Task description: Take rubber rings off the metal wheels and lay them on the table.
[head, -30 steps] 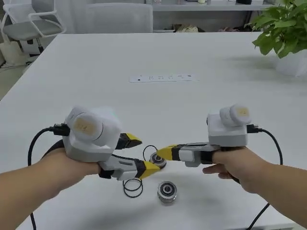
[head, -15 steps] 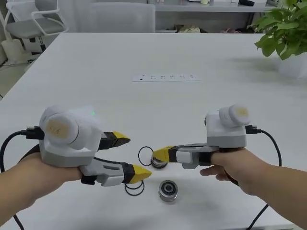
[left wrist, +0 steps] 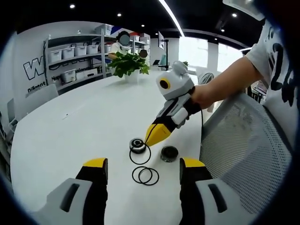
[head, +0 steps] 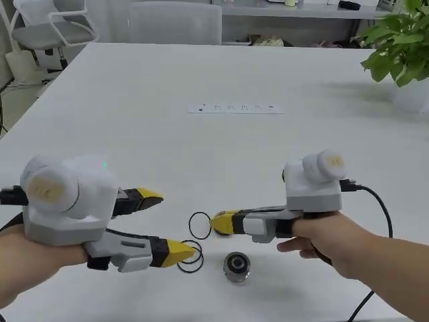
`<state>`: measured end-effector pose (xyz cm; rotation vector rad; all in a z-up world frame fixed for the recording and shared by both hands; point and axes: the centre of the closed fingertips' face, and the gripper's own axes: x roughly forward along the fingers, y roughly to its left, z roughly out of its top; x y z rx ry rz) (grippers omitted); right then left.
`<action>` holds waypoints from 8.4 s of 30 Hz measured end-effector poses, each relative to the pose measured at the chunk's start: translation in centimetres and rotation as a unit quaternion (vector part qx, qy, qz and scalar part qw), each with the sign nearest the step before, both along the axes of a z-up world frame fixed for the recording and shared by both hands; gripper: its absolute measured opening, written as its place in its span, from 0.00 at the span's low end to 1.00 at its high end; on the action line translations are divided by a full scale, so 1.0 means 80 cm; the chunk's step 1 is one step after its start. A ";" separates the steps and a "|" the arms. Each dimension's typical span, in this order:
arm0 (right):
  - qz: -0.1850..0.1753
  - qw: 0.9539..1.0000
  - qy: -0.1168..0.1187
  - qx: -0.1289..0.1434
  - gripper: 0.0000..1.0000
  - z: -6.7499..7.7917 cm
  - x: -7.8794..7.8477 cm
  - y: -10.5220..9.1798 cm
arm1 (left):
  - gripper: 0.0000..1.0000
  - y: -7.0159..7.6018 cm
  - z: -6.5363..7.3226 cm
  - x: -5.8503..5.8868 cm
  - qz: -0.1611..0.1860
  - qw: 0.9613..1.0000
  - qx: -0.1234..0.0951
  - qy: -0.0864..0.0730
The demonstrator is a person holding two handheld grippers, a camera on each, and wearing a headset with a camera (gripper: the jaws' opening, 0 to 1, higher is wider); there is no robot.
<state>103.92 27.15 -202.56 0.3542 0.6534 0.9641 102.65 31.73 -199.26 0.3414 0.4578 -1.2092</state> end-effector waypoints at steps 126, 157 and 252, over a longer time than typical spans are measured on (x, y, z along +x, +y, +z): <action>0.001 0.984 -0.077 -0.163 0.30 -0.024 0.017 -0.066 | 0.61 -0.015 -0.002 0.025 -0.011 0.999 0.015 0.026; 0.007 0.965 -0.145 -0.220 0.44 -0.043 0.036 -0.092 | 0.60 -0.042 -0.025 0.056 -0.020 0.999 0.038 0.033; 0.049 0.966 -0.133 -0.217 0.32 -0.068 0.029 -0.064 | 0.08 -0.120 -0.092 0.061 -0.077 0.993 0.088 0.016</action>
